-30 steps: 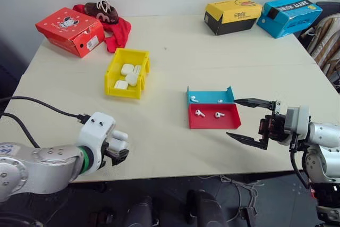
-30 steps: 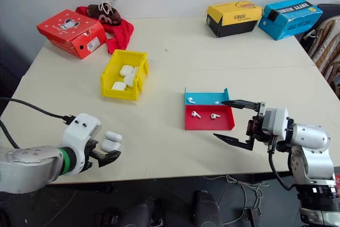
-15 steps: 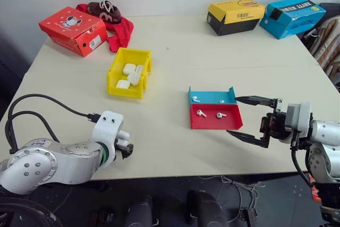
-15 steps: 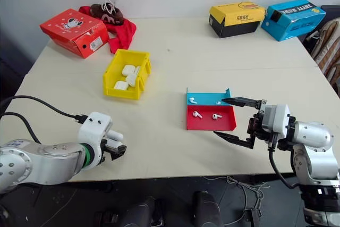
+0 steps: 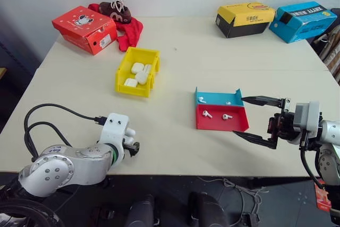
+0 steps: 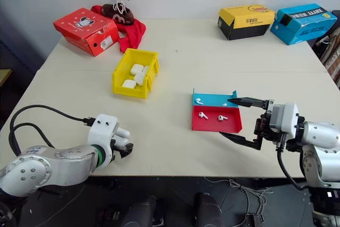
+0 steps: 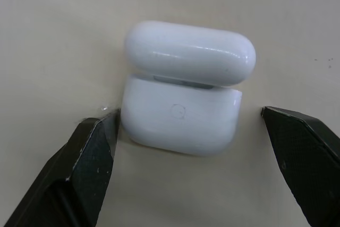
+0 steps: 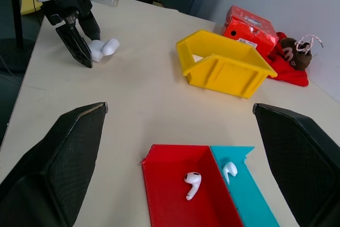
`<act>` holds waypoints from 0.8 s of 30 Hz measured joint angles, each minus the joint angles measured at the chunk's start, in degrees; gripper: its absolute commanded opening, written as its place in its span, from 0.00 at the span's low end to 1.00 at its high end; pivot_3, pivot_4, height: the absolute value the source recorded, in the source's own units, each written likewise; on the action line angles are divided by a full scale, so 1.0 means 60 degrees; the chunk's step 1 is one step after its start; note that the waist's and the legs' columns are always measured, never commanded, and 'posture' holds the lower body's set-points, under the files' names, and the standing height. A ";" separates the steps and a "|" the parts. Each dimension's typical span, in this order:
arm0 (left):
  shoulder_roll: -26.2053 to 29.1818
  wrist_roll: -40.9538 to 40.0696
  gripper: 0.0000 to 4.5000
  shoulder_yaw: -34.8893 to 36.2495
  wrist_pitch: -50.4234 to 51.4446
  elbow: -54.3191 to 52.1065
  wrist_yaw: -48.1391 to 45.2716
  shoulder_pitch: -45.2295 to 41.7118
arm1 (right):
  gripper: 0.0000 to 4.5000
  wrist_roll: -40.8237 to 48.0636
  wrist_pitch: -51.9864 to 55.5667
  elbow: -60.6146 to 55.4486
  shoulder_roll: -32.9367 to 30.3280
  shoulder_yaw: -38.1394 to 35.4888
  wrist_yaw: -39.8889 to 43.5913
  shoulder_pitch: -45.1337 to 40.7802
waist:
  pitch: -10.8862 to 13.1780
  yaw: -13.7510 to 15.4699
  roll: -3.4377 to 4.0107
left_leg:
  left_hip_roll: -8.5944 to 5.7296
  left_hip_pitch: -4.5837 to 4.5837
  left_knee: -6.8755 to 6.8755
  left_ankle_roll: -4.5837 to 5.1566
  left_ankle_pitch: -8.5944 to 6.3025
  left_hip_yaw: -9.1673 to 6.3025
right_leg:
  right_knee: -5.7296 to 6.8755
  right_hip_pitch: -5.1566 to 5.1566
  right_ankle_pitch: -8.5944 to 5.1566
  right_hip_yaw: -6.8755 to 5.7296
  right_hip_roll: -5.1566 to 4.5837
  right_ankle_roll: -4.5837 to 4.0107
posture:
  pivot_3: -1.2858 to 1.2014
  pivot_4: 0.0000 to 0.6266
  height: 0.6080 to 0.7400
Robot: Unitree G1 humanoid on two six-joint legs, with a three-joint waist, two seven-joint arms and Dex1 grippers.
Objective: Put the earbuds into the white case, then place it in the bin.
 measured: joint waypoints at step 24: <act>0.0083 0.0829 0.62 0.1127 0.0690 -0.0106 -0.1600 0.0840 | 1.00 -0.0046 -0.1032 0.0635 0.0295 -0.0001 0.0230 0.0614 | -0.0005 -0.0281 0.0008 | 0.0024 0.0011 -0.0032 -0.0048 0.0027 -0.0016 | 0.0007 -0.0008 -0.0017 -0.0007 0.0031 -0.0030 | 0.52 0.24 1.00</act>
